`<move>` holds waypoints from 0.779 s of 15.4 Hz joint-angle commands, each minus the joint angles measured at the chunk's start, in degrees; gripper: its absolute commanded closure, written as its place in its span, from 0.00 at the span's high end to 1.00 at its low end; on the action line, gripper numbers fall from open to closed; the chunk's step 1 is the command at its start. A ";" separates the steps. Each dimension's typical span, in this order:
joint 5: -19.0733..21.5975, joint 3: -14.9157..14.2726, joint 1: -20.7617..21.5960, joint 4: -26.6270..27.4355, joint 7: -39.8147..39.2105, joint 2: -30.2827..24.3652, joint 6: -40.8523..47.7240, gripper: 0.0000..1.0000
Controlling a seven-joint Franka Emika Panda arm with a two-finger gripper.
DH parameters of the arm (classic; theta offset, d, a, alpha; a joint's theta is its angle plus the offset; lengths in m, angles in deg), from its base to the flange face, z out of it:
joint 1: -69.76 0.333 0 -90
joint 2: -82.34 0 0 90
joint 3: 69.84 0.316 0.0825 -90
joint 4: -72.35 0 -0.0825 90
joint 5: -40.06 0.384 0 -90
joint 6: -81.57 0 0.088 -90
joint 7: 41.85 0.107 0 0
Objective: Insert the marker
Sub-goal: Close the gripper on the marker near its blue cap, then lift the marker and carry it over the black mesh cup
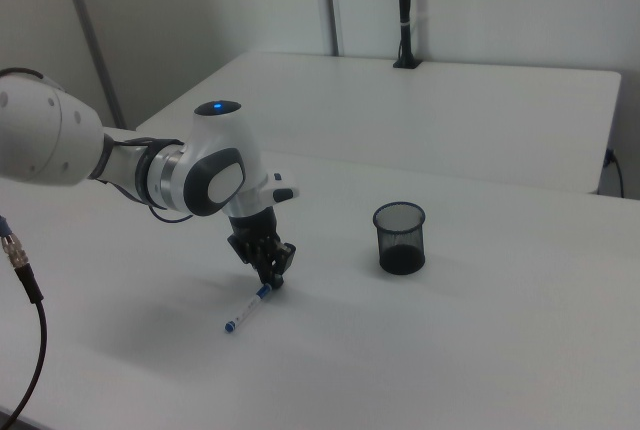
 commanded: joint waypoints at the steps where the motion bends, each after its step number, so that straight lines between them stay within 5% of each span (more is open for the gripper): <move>1: -0.68 -0.18 0.55 0.59 1.36 -0.21 -1.57 0.21; 4: -0.68 -0.18 0.47 0.42 1.45 -0.65 -1.40 0.05; 12: 0.29 -0.18 -4.10 -5.81 3.56 -7.41 -1.74 0.05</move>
